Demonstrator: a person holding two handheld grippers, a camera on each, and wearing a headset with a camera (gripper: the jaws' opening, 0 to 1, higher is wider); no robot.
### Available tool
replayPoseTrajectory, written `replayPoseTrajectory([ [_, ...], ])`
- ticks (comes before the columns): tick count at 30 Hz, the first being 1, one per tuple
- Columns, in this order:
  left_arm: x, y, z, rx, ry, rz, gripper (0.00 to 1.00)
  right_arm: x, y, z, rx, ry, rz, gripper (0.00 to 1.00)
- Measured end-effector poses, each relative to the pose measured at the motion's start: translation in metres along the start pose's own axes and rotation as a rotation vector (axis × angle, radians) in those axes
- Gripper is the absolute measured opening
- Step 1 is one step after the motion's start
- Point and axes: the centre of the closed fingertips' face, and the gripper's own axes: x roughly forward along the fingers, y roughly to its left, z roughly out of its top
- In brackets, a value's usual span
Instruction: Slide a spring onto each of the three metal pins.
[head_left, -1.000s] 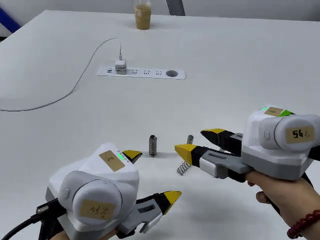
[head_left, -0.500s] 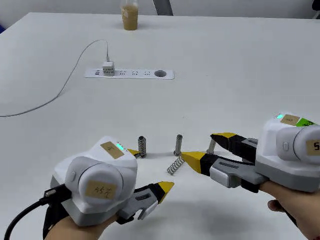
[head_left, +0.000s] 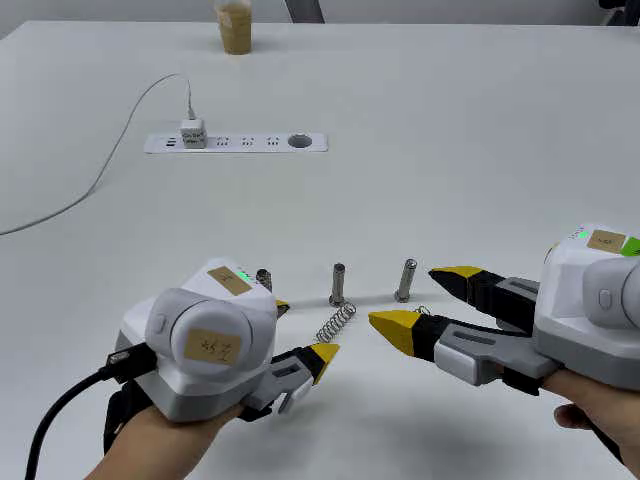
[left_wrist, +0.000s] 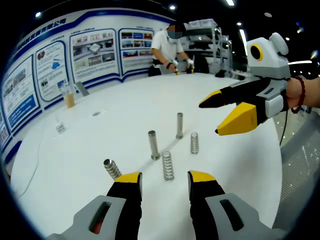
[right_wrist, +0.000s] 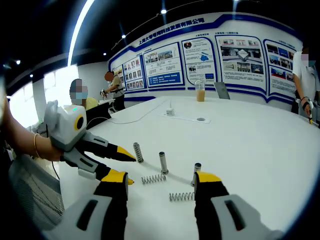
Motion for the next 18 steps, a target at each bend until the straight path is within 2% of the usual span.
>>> replayPoseTrajectory([
  [18, 0.028, -0.002, -0.01, -0.019, 0.057, -0.036, 0.27, -0.016, -0.005, -0.018, 0.001, 0.026, 0.003, 0.67],
])
